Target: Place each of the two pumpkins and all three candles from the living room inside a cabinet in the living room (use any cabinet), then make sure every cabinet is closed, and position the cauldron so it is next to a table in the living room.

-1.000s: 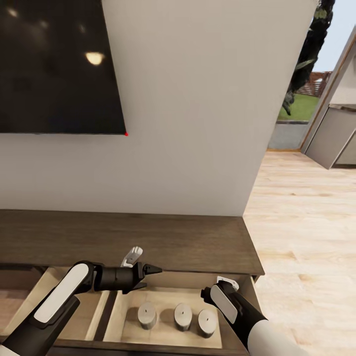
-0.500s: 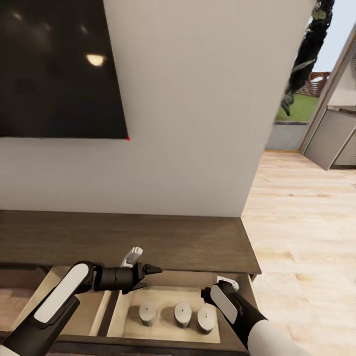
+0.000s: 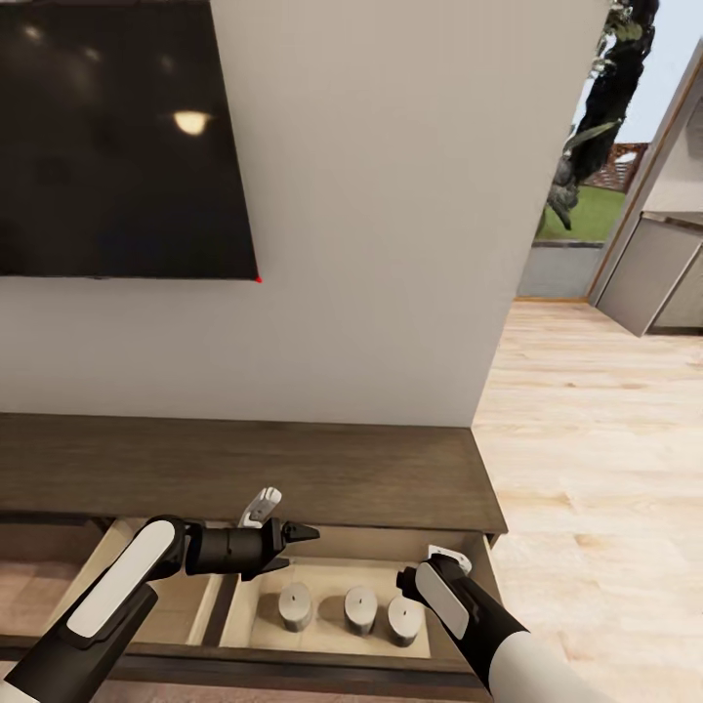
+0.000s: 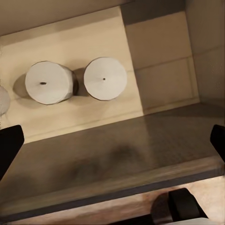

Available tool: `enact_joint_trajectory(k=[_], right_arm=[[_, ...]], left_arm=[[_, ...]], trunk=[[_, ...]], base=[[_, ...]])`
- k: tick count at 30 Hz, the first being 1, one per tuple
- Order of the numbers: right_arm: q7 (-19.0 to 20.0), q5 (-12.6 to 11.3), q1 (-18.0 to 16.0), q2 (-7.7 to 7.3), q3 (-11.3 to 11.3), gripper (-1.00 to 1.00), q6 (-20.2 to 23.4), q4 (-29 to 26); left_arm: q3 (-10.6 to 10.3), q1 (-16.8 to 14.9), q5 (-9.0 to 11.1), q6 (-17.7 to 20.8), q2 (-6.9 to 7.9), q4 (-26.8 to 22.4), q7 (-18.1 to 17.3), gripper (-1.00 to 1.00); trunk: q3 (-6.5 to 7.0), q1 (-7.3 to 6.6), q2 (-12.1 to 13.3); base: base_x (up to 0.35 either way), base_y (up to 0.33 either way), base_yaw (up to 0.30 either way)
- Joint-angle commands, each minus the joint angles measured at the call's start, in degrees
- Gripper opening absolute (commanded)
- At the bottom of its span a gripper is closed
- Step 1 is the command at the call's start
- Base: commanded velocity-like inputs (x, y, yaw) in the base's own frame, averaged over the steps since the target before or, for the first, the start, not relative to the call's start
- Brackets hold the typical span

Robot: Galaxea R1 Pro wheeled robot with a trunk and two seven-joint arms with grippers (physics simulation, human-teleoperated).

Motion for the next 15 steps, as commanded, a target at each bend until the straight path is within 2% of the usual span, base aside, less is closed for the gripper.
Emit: enact_joint_trajectory(k=[1,15], right_arm=[[-0.4,-0.4,0.0,-0.06,0.3,1.0,0.1,-0.1],[-0.8,-0.4,0.0,-0.01,0.5,1.0,0.3,-0.4]], left_arm=[[-0.1,0.0,0.6,0.0,0.04,0.0,0.6,1.0],[-0.2,0.0,0.6,0.0,0.04,0.1,0.6,1.0]], trunk=[[0.13,-0.23,0.4],[2.65,-3.31,6.0]], base=[[-0.011,0.0,0.0],[-0.001,0.0,0.0]])
